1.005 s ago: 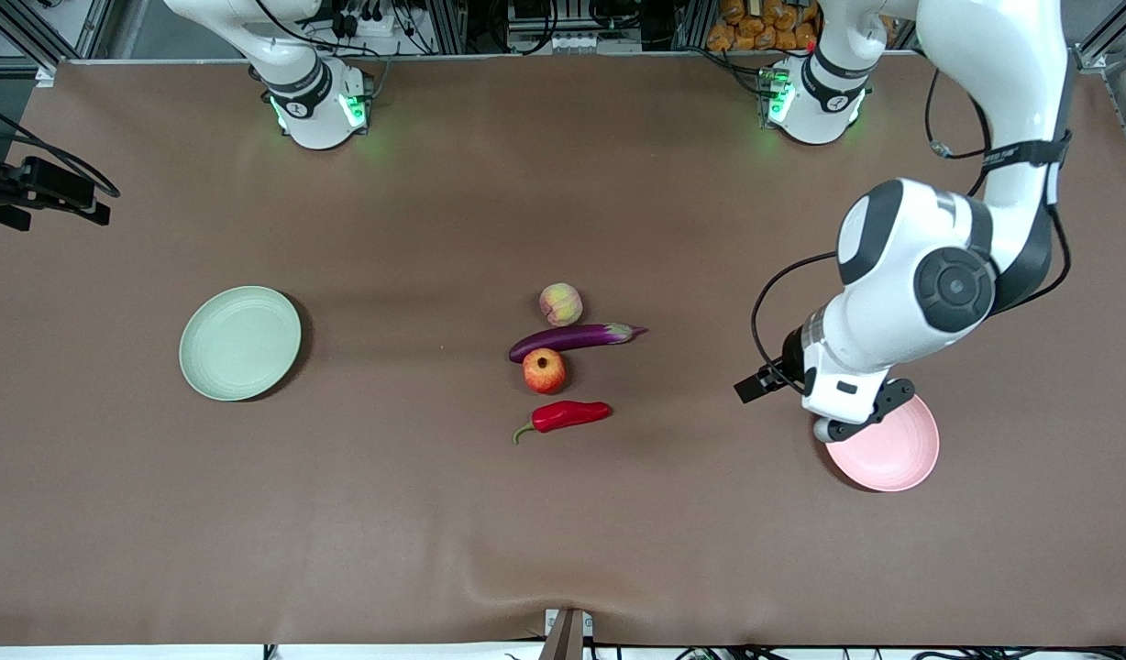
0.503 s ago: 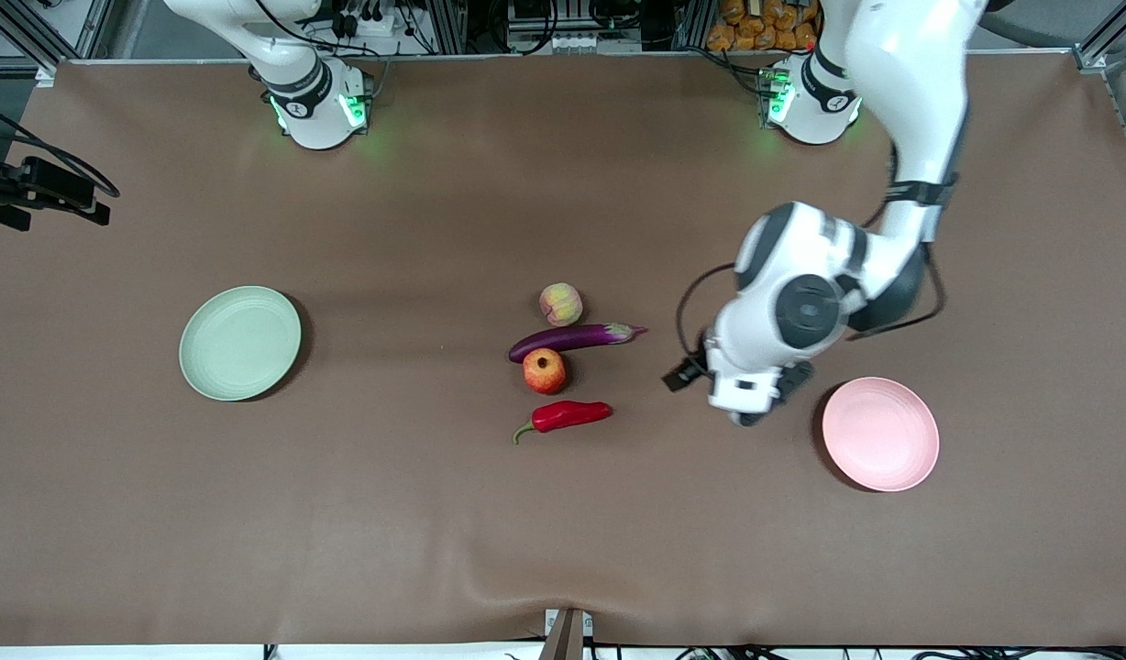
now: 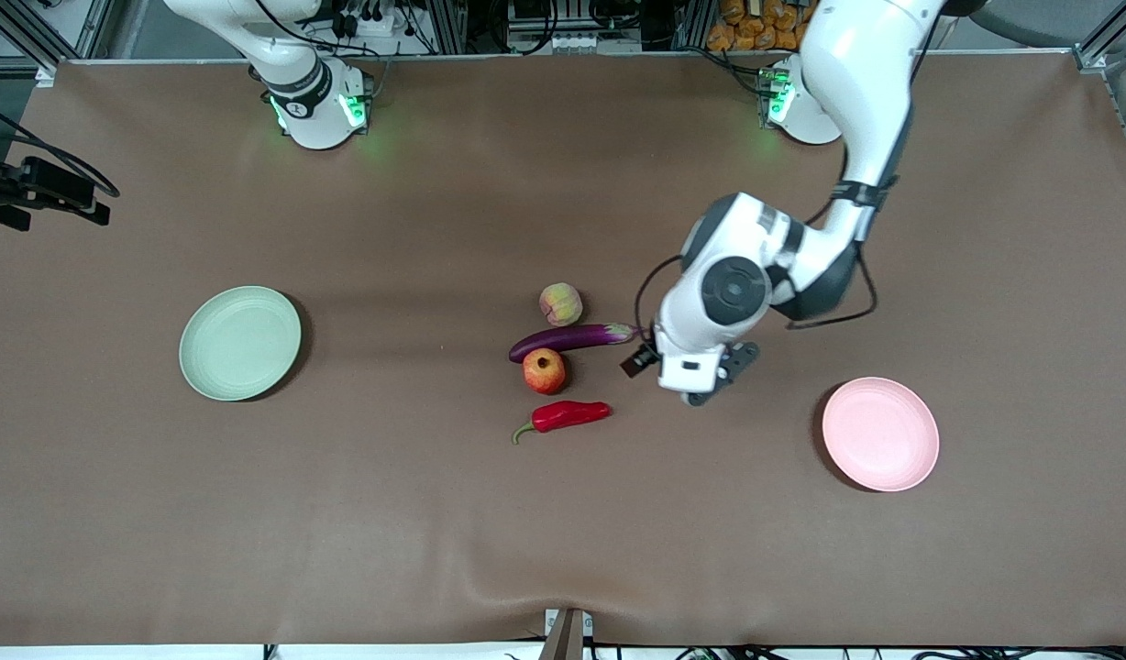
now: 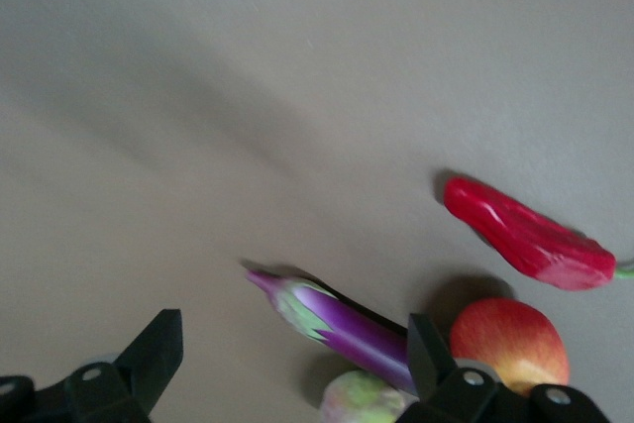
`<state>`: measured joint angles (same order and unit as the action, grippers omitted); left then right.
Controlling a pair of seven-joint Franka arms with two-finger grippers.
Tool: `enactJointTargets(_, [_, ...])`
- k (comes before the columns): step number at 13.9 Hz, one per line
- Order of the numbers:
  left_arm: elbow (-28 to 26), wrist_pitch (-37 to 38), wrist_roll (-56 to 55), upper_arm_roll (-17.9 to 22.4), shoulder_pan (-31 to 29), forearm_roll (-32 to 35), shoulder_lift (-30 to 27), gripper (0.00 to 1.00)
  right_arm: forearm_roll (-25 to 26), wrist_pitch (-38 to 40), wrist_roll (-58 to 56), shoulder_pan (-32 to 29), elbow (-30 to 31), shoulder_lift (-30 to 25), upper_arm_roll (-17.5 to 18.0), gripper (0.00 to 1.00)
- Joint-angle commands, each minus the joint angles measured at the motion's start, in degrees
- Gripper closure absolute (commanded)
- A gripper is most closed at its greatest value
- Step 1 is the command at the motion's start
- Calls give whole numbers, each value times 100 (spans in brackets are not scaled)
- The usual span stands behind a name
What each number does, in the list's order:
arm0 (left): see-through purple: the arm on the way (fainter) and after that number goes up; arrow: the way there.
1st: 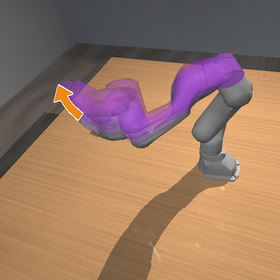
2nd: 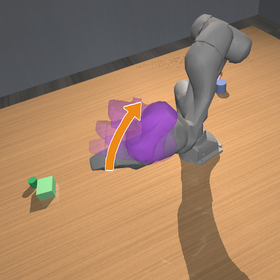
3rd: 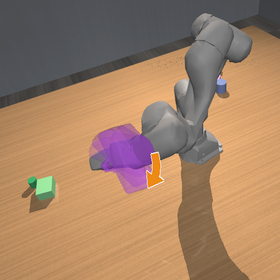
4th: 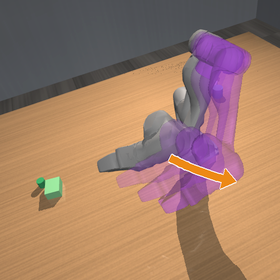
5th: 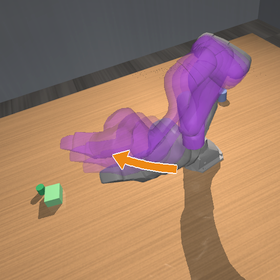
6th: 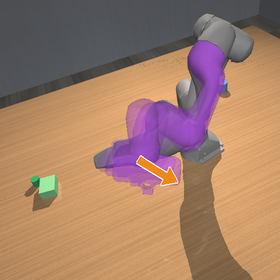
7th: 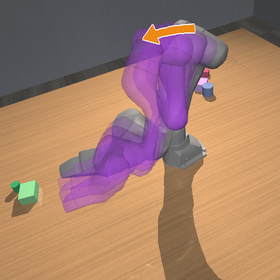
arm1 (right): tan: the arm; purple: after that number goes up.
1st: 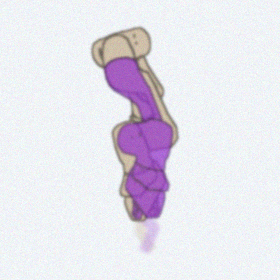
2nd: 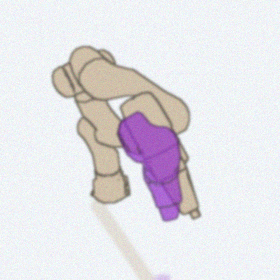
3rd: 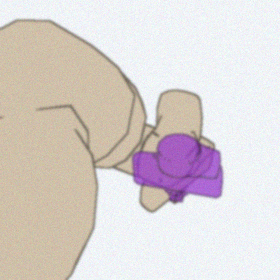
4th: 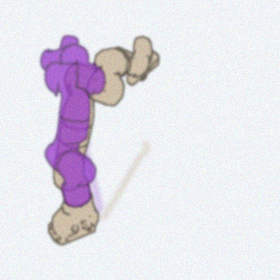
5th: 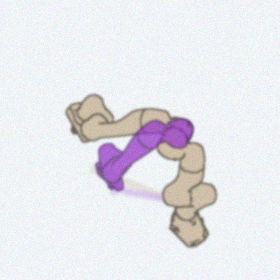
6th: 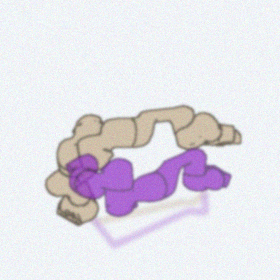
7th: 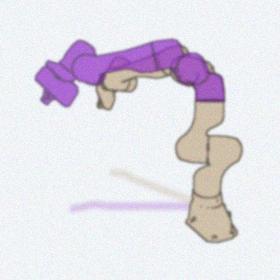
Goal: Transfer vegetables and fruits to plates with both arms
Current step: 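Move the left gripper down to the purple eggplant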
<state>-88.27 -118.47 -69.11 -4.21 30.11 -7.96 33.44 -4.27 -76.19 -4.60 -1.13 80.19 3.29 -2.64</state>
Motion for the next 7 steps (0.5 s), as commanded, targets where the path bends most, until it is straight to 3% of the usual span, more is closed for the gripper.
enactJointTargets(1, [-593,-692,-217,52,197,5,-101,0,-73,-1,-32,-151,-12,-22,105,0])
enactJointTargets(5, [-1560,-2036,-244,43,391,-21,-154,0,-74,-1,-32,-142,-3,-13,105,0])
enactJointTargets(7, [-1737,-2390,-331,43,391,-82,-93,0,-65,-9,-32,-151,-3,-22,105,0])
